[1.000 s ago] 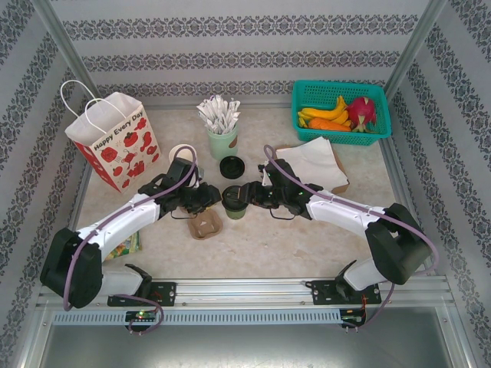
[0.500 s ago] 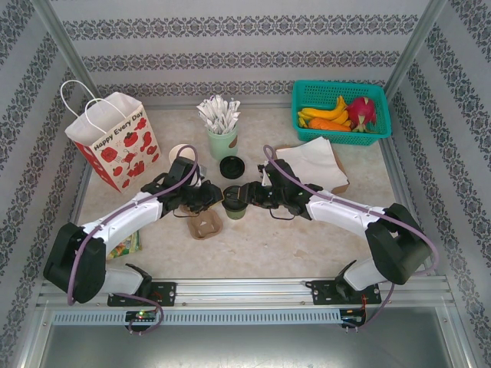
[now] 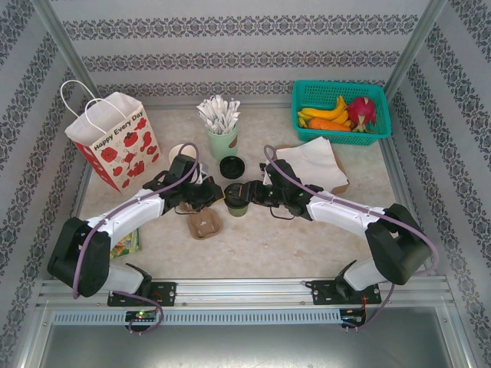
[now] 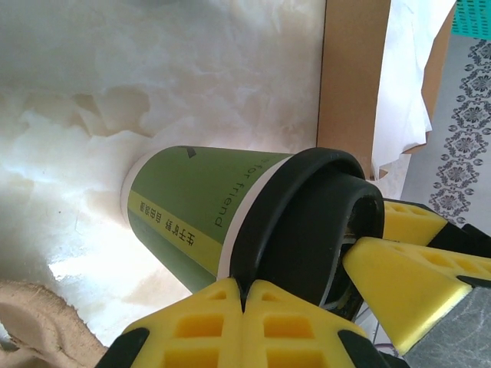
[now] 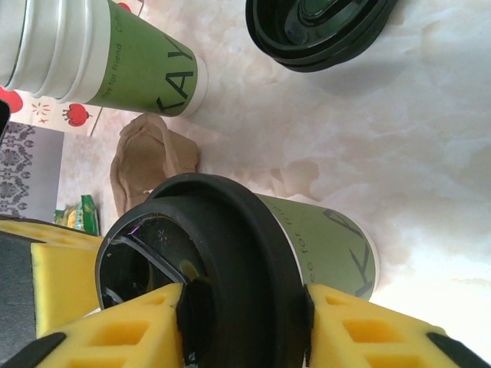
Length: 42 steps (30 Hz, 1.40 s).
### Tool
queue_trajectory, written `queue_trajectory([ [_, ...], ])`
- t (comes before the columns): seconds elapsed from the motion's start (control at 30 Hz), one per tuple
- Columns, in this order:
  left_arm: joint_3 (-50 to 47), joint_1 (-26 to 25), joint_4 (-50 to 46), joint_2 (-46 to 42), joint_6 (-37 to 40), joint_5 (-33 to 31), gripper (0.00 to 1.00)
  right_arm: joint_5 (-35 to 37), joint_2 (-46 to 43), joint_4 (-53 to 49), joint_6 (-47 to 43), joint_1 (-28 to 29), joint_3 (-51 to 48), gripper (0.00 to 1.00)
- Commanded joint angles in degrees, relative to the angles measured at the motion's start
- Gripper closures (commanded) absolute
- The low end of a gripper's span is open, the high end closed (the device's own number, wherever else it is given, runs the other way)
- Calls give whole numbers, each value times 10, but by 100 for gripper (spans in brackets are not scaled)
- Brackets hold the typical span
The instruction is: Pack the takeout coffee
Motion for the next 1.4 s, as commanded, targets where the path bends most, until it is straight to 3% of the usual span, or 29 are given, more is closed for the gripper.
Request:
queue_trajectory([
  [0.0,-2,-4,-156,39,32,-79,97,-7,16,-67,-33,8,-4,54],
  [0.3,120,-15,-228,4,42,-86,94,-18,-7,-60,-61,6,32,43],
  [0.63,122,-24,-225,18,39,-85,92,-24,-11,-55,-74,5,35,35],
  [0.93,131,-23,-244,-6,45,-121,89,-20,-19,-53,-102,5,44,25],
  [0.97,131,-24,-250,-10,46,-131,86,-20,-18,-53,-104,5,47,23],
  [1.03,127,-24,-253,-18,47,-146,77,-21,-15,-49,-111,7,50,5],
  [1.07,125,-23,-255,-21,48,-154,70,-20,-16,-49,-118,8,52,2],
  [1.37,142,-23,-322,21,45,-229,13,10,8,-66,-152,27,67,2],
])
